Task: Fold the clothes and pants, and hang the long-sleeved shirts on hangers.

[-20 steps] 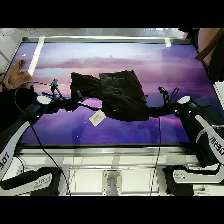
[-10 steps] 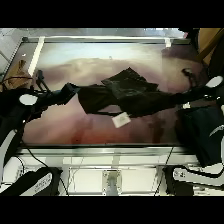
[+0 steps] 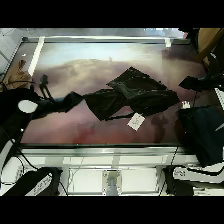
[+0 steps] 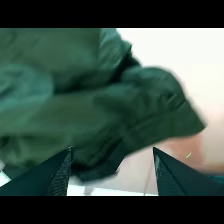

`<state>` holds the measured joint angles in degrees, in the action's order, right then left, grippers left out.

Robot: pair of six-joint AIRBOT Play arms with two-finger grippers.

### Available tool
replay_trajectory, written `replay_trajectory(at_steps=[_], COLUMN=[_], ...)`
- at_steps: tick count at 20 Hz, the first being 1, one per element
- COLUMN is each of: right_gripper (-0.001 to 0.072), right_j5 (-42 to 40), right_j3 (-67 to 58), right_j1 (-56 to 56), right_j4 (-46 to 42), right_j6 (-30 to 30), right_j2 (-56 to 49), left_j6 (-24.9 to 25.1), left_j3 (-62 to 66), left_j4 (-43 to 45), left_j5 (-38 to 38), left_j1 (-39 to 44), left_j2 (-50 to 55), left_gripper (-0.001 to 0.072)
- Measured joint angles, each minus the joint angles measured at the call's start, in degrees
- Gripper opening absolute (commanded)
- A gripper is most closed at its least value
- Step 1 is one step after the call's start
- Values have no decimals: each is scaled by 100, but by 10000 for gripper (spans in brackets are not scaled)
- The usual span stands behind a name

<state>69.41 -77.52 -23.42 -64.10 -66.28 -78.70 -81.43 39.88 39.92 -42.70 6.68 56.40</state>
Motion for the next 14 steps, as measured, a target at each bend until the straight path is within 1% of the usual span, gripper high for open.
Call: replay_trajectory(at_steps=[2, 4, 6, 8, 11, 12, 14], right_gripper=[550, 550, 550, 550, 550, 550, 550], right_j5=[227, 122, 9, -46, -173, -214, -433], right_j3=[599, 1449, 2188, 2723, 3088, 3154, 3228], right_j1=[-26, -35, -42, -2, 214, 326, 564], right_j4=[240, 625, 1187, 1650, 1965, 2017, 2079], right_j6=[44, 142, 310, 433, 529, 542, 557], right_j2=[330, 752, 1126, 1401, 1580, 1609, 1646], left_j6=[-181, -356, -426, -476, -358, -306, -238], left_j3=[-236, -363, -369, -177, 374, 573, 879], left_j4=[57, -87, -315, -452, -546, -553, -575], left_j5=[341, 870, 1576, 2070, 2288, 2295, 2317], left_j1=[420, 931, 1432, 1792, 2061, 2109, 2164], left_j2=[173, 498, 911, 1379, 2138, 2369, 2658], left_gripper=[613, 614, 612, 610, 603, 553, 209])
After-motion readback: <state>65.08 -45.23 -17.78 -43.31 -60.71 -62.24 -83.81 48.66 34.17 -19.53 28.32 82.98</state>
